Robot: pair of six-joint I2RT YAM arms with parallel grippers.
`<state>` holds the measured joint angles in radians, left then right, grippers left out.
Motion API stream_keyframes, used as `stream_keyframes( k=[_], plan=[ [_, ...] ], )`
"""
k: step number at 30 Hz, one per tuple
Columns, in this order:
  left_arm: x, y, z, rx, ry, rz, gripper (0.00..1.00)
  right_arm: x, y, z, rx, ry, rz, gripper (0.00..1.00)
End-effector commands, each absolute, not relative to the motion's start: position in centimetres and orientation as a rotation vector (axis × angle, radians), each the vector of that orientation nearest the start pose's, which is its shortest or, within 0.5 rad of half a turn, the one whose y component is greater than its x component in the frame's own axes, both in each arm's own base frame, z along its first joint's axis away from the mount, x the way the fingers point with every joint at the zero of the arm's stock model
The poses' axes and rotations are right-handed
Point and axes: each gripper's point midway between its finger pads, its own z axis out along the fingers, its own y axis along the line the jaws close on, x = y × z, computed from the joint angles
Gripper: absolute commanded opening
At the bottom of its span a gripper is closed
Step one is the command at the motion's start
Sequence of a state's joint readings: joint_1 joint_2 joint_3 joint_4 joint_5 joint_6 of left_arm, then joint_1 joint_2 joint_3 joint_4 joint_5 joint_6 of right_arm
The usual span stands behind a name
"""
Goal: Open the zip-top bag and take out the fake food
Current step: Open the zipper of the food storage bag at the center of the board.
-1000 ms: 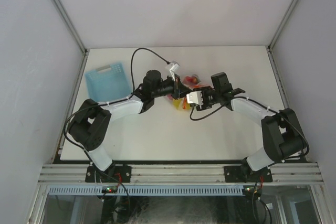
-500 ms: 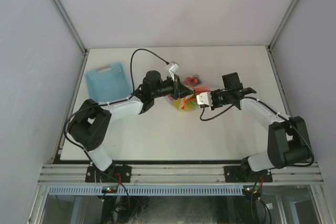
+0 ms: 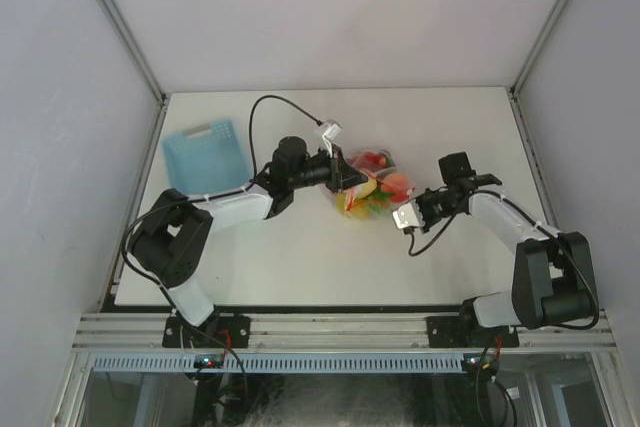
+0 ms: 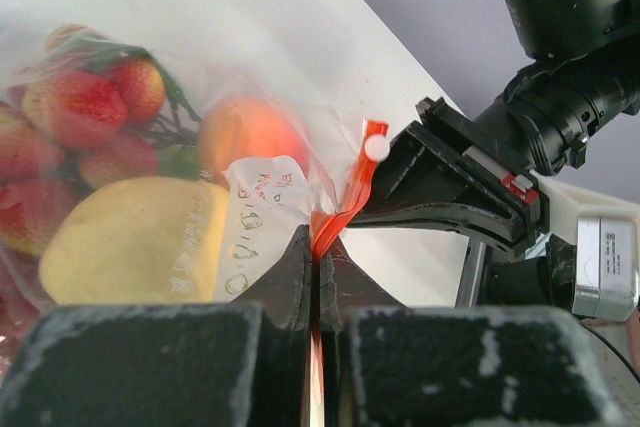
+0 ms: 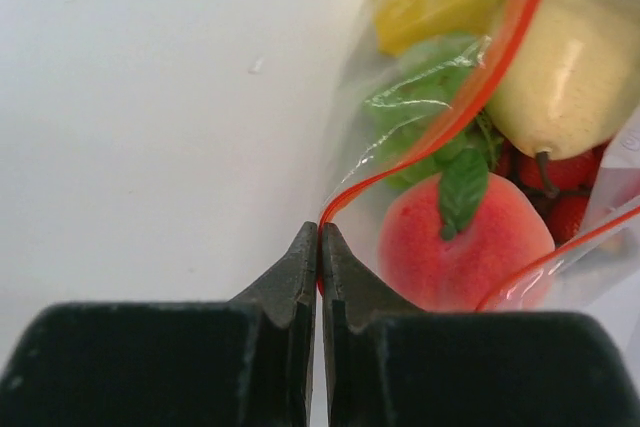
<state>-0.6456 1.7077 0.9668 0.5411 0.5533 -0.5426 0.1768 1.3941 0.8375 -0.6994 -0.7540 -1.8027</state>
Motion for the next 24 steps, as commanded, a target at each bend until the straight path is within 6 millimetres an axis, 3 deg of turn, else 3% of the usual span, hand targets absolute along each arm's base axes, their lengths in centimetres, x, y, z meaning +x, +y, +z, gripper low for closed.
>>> stream_keyframes(
  k=[1,4,7,10,13,16,19,24],
  plan=[
    [31.3,-37.6,18.1,0.528,1.867,-1.319,0.00,24.0,13.7,7.8,-2.155,1.007,0.412,0.00],
    [31.2,-37.7,17.6,0.539,1.888,-1.309,0.00,22.7,13.6,7.7,-2.194,0.961,0.452,0.02],
    [31.0,-38.1,17.6,0.550,1.888,-1.319,0.00,21.9,13.7,8.3,-2.174,0.981,0.508,0.23],
    [30.4,-38.8,17.8,0.580,1.882,-1.345,0.00,22.3,14.9,11.3,-2.024,1.056,0.615,0.46],
    [29.6,-39.8,18.1,0.618,1.870,-1.375,0.00,22.9,16.6,14.7,-1.864,1.087,0.717,0.54],
    [29.2,-40.4,18.2,0.639,1.863,-1.393,0.00,23.6,18.5,15.2,-1.774,1.190,0.746,0.53],
    [29.0,-40.6,18.5,0.643,1.854,-1.403,0.00,25.8,19.8,14.5,-1.688,1.321,0.660,0.53],
    [28.8,-40.5,19.4,0.623,1.825,-1.424,0.00,27.0,20.5,12.8,-1.646,1.459,0.637,0.33]
  ],
)
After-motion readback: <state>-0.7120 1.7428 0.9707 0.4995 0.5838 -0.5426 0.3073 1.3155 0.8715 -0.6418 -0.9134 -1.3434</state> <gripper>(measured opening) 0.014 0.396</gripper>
